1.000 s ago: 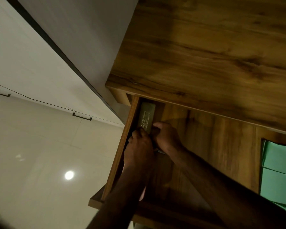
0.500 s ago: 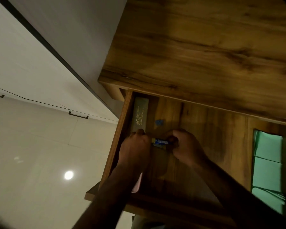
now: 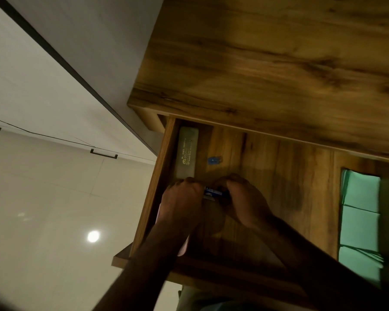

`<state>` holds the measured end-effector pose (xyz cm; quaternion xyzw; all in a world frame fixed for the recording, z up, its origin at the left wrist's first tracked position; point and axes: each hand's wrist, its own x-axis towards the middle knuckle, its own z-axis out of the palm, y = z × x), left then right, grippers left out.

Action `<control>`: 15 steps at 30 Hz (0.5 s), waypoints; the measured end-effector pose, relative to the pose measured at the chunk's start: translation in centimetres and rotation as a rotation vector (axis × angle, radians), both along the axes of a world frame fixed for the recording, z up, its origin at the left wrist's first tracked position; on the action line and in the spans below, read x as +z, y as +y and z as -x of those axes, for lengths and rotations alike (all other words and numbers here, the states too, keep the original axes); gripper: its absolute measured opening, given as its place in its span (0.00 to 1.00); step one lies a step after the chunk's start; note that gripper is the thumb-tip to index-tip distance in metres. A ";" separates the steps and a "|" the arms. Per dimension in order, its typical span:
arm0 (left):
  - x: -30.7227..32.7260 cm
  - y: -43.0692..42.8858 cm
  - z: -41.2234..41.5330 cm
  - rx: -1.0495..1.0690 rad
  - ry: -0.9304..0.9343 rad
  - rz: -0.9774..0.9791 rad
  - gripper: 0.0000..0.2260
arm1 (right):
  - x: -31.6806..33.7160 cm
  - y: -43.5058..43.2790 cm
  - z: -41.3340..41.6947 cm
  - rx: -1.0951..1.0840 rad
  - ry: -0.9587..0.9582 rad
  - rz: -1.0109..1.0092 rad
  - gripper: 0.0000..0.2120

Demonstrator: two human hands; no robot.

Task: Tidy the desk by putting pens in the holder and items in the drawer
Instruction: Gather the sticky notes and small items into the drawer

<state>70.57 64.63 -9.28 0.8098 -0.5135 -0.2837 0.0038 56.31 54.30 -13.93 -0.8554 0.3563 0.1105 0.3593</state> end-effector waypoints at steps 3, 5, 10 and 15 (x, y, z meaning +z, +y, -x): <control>-0.4 0.3 -0.5 0.057 0.042 0.010 0.10 | 0.2 -0.2 -0.1 -0.010 0.012 -0.036 0.19; -0.6 0.5 -1.0 0.094 0.081 -0.002 0.10 | 0.2 -0.3 0.0 -0.025 0.001 -0.059 0.17; -0.7 0.9 -1.6 0.119 0.129 0.015 0.11 | 0.5 -0.9 -0.4 -0.086 -0.019 -0.008 0.18; -0.8 1.0 -1.5 0.123 0.118 0.031 0.10 | 0.5 -2.4 -2.2 -0.107 -0.016 0.044 0.22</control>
